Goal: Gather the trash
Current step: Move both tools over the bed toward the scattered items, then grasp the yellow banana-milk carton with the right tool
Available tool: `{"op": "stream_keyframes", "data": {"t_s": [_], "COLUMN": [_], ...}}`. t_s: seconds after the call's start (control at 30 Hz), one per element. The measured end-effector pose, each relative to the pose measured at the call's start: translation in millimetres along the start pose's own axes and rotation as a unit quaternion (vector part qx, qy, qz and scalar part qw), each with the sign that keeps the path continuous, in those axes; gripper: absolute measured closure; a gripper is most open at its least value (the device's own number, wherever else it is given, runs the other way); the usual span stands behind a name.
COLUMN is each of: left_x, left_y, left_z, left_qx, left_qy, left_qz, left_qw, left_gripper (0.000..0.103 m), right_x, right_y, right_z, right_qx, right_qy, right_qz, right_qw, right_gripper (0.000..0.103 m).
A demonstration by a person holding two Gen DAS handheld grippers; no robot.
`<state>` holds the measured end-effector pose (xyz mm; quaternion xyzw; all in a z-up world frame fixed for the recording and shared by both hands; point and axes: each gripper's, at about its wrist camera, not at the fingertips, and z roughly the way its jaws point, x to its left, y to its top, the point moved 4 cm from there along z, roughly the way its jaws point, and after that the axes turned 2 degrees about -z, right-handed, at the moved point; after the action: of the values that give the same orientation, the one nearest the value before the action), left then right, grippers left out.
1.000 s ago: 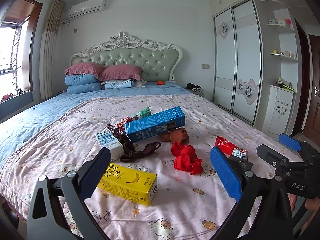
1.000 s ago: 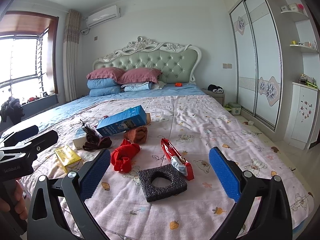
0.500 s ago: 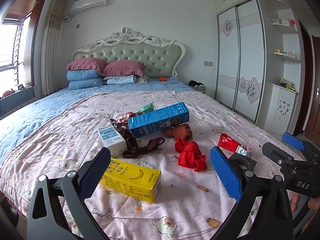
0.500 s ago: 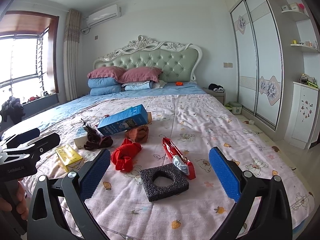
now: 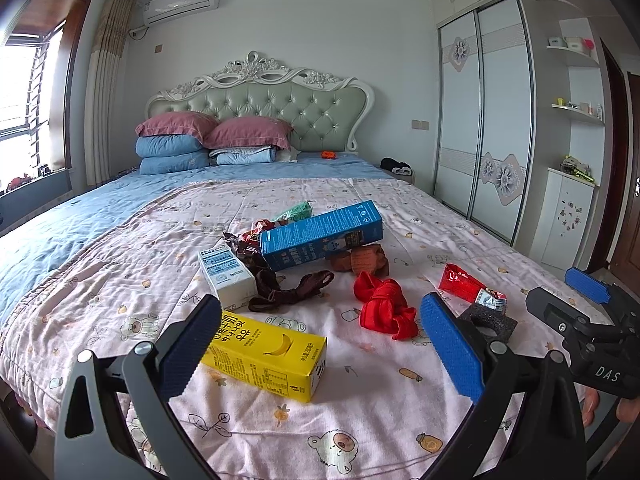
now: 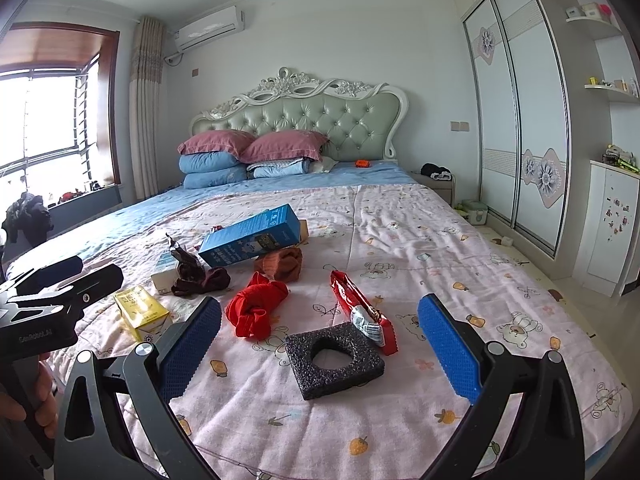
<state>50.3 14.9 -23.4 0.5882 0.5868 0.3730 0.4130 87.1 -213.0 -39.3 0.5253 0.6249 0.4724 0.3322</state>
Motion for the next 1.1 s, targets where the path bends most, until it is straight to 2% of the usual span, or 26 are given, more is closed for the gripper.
{"op": "stream_keyframes", "data": {"t_s": [0.83, 1.1], "left_x": [7, 28], "left_y": [-5, -11], "left_z": [3, 5], "left_qx": [0.006, 0.019], "left_qy": [0.002, -0.002], "left_qz": [0.001, 0.001], "left_qw": [1.0, 0.9998], "left_gripper": [0.004, 0.004], "right_x": [13, 36], "right_y": [-3, -7], "right_z": [7, 15], "right_qx": [0.017, 0.028], "right_qy": [0.021, 0.054], "right_qz": [-0.008, -0.027], "right_qw": [1.0, 0.998], "right_gripper": [0.008, 0.008]}}
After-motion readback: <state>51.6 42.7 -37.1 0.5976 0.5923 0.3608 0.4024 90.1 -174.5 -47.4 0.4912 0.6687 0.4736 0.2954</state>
